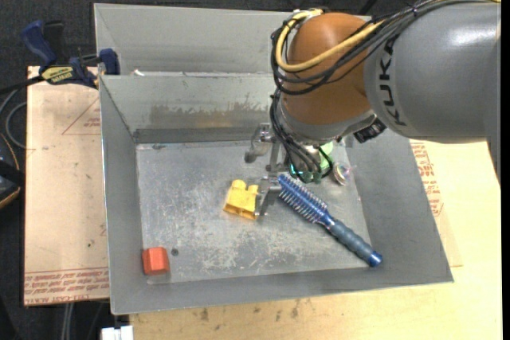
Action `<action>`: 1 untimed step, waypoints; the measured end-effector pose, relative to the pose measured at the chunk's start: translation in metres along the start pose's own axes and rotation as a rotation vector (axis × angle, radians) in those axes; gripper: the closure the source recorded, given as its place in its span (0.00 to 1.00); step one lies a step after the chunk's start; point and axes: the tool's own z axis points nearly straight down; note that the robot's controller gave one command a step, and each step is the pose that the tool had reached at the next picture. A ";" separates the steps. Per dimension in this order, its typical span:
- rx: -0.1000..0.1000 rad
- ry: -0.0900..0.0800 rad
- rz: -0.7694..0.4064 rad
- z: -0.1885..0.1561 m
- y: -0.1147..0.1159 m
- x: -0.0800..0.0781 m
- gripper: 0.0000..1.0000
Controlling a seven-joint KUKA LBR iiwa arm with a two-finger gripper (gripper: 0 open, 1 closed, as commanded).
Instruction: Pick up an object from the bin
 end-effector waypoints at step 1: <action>-0.006 -0.016 0.139 0.119 -0.019 -0.007 0.00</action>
Offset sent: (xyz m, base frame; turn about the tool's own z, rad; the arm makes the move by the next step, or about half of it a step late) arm 0.0024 -0.0206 -0.1229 0.1395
